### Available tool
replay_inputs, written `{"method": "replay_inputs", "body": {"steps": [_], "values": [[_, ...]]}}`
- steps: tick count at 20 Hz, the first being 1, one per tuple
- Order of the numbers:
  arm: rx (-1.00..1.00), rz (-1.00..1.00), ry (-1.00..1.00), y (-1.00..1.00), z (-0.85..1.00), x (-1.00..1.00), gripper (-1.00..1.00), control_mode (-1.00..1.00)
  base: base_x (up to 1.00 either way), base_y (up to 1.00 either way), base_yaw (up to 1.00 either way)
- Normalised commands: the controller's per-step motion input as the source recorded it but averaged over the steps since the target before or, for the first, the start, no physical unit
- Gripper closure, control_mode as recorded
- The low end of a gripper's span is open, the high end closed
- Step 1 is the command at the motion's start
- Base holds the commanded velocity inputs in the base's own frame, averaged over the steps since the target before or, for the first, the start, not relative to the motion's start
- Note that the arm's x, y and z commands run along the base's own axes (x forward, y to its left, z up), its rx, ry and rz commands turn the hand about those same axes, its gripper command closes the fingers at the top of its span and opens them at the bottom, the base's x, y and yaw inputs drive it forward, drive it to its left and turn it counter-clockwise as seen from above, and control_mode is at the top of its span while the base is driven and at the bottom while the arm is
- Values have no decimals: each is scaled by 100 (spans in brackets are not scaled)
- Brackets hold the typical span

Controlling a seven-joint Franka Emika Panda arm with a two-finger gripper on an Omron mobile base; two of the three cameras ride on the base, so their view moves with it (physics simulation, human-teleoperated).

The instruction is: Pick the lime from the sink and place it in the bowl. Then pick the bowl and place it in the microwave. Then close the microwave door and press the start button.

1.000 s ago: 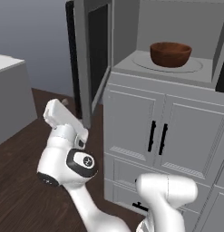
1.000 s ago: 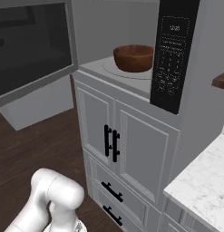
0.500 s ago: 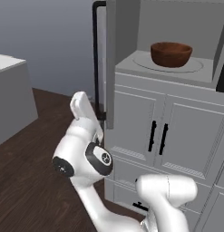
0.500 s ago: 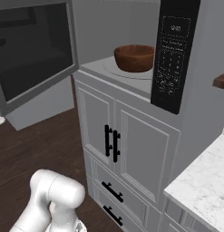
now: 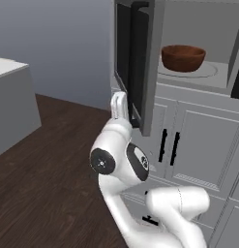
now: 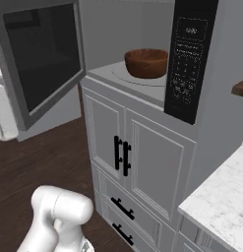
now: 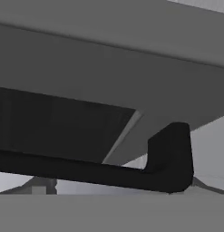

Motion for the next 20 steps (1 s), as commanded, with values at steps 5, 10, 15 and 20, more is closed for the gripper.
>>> {"method": "replay_inputs", "body": {"steps": [5, 10, 15, 20], "values": [[26, -3, 0, -100, 33, 0, -100, -100, 0, 0, 0], [23, -10, 0, -100, 37, 0, -100, -100, 0, 0, 0], [24, -9, 0, -100, 40, 4, -100, -100, 0, 0, 0], [23, -7, 0, -100, 22, 31, -100, -100, 0, 0, 0]]}}
